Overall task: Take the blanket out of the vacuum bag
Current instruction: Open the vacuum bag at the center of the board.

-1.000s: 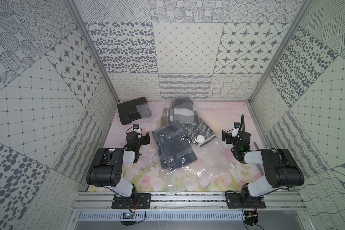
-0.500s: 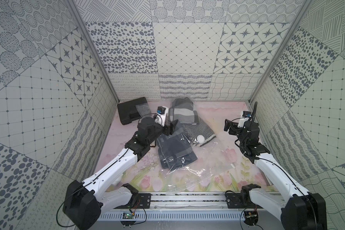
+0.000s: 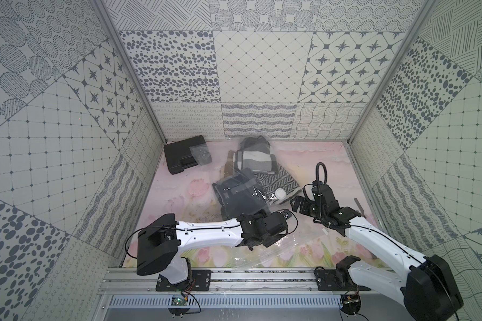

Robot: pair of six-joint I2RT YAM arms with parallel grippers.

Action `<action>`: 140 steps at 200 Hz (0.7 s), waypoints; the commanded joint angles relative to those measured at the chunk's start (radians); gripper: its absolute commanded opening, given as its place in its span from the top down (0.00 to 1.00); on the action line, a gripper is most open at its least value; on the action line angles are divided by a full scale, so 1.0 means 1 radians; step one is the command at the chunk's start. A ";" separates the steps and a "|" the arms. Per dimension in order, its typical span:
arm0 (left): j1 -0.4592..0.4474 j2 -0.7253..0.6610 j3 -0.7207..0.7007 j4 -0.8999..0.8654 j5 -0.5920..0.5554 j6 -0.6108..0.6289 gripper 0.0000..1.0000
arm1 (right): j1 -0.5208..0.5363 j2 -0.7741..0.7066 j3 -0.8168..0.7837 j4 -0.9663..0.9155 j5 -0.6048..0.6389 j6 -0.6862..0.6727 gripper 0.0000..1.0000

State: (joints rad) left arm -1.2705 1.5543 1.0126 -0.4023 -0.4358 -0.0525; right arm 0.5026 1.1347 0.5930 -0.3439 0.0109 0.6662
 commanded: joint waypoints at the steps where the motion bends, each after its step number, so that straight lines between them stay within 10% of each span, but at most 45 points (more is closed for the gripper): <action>1: 0.010 -0.012 -0.006 -0.061 -0.258 -0.044 0.14 | 0.090 0.075 0.012 -0.024 0.034 0.088 0.01; 99: 0.067 -0.372 -0.142 0.062 -0.079 -0.068 0.10 | 0.258 0.347 0.095 -0.168 0.149 0.094 0.09; 114: 0.067 -0.375 -0.144 0.047 -0.066 -0.094 0.10 | 0.265 0.370 0.063 -0.119 0.130 0.110 0.21; 140: 0.068 -0.363 -0.137 0.015 -0.080 -0.101 0.10 | 0.265 0.458 0.064 -0.061 0.072 0.116 0.72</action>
State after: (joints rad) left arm -1.2091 1.1995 0.8753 -0.3805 -0.5442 -0.1101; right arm 0.7620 1.4822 0.6941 -0.4110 0.1890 0.7319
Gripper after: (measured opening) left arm 0.900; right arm 0.425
